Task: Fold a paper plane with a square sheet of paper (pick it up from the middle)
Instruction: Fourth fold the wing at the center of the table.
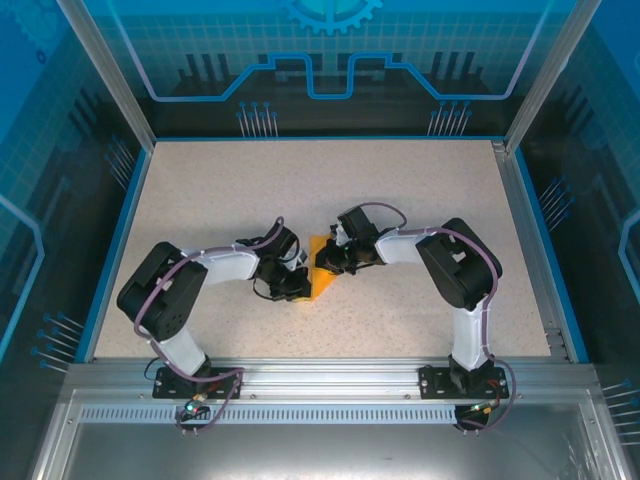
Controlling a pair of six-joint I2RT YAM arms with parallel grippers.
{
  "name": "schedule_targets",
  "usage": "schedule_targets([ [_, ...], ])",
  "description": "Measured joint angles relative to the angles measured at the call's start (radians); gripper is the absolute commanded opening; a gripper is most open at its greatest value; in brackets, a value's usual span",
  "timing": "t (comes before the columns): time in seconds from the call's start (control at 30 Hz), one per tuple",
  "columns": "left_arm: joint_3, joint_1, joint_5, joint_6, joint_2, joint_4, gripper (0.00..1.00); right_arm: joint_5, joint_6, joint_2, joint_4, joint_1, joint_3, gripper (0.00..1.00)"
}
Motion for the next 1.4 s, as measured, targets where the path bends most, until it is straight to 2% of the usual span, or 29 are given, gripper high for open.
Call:
schedule_targets([
  [0.23, -0.050, -0.005, -0.099, -0.075, -0.191, -0.087, 0.09, 0.000, 0.000, 0.000, -0.004, 0.000, 0.002, 0.12],
  [0.5, -0.056, -0.005, -0.080, -0.207, -0.244, 0.056, 0.13, 0.000, 0.000, 0.001, -0.005, 0.000, 0.002, 0.12],
  [0.87, -0.058, -0.005, 0.035, -0.333, -0.066, 0.347, 0.13, 0.000, 0.000, 0.001, -0.006, 0.000, 0.003, 0.12],
  [1.23, -0.058, -0.005, 0.043, -0.337, 0.061, 0.366, 0.11, 0.000, 0.000, 0.003, -0.014, 0.000, 0.007, 0.12],
  [1.4, -0.078, -0.005, 0.042, -0.330, 0.056, 0.390, 0.10, 0.000, 0.000, 0.003, -0.015, 0.000, 0.008, 0.12],
])
